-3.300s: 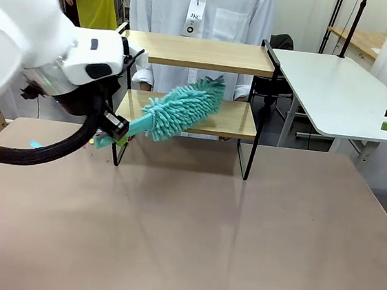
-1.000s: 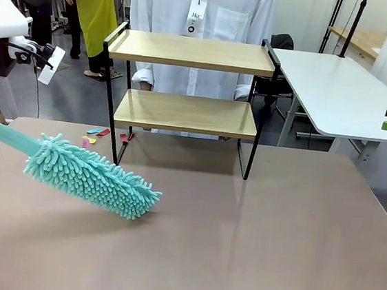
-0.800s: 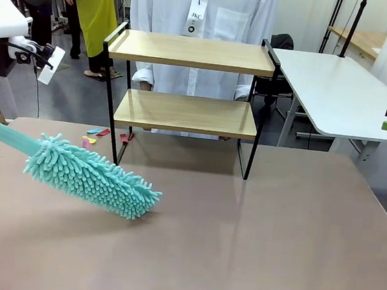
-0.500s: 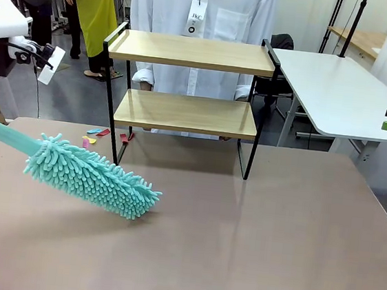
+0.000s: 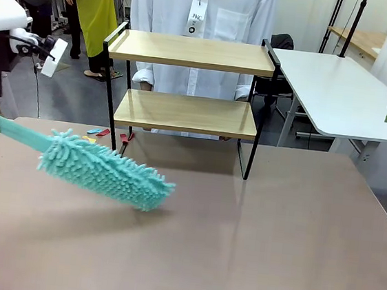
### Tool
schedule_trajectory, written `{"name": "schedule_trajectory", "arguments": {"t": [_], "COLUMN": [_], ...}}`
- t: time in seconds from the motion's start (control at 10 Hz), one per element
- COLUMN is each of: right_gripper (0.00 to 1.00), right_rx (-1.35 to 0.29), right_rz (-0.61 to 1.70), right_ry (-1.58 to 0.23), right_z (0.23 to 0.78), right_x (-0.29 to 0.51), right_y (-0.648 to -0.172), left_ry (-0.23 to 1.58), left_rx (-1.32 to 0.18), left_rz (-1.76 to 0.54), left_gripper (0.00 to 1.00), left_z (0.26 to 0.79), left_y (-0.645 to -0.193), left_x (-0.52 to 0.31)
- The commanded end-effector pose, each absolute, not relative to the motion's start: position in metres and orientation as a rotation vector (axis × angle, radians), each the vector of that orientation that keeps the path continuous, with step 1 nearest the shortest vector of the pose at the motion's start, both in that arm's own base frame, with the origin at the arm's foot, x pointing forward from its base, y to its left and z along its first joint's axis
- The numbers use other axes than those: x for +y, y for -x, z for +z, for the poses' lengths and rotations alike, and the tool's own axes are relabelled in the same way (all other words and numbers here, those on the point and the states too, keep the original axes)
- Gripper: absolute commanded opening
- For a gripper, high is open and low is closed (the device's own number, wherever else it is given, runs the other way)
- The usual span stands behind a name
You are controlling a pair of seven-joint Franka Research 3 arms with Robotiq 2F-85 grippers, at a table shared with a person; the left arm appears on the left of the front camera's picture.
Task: Clean the shelf.
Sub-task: Hand the Duster back to the human.
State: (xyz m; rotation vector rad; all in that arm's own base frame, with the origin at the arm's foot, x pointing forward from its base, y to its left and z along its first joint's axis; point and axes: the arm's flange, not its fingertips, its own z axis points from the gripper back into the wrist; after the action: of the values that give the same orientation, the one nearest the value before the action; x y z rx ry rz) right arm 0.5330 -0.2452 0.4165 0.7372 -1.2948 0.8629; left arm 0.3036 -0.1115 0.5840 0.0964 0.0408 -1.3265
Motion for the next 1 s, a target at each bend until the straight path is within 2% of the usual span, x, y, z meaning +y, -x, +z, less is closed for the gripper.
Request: {"name": "schedule_trajectory", "arguments": {"t": [0.0,0.3,0.4,0.6,0.9], "right_gripper": [1.0,1.0,1.0,1.0,1.0], "right_rx": [-1.251,-1.11,-1.081,-1.071,-1.013], "right_rz": [0.925,0.954,0.966,0.984,1.003], "right_ry": [-0.804,-1.013,-1.046,-1.06,-1.178], "right_z": [0.457,0.497,0.508,0.523,0.525], "right_x": [-0.217,-0.167,-0.151,-0.124,-0.082], "right_y": [-0.535,-0.538,-0.535,-0.526,-0.511], "left_ry": [0.004,0.196,0.224,0.388,0.464], "left_rx": [-0.07,-0.204,-0.246,-0.388,-0.574], "left_rz": [-1.36,-1.396,-1.383,-1.384,-1.424], "left_gripper": [0.13,0.13,0.13,0.13,0.13], "left_z": [0.573,0.552,0.546,0.525,0.49], "left_y": [-0.302,-0.3,-0.3,-0.298,-0.305], "left_x": [-0.11,-0.12,-0.12,-0.123,-0.135]}}
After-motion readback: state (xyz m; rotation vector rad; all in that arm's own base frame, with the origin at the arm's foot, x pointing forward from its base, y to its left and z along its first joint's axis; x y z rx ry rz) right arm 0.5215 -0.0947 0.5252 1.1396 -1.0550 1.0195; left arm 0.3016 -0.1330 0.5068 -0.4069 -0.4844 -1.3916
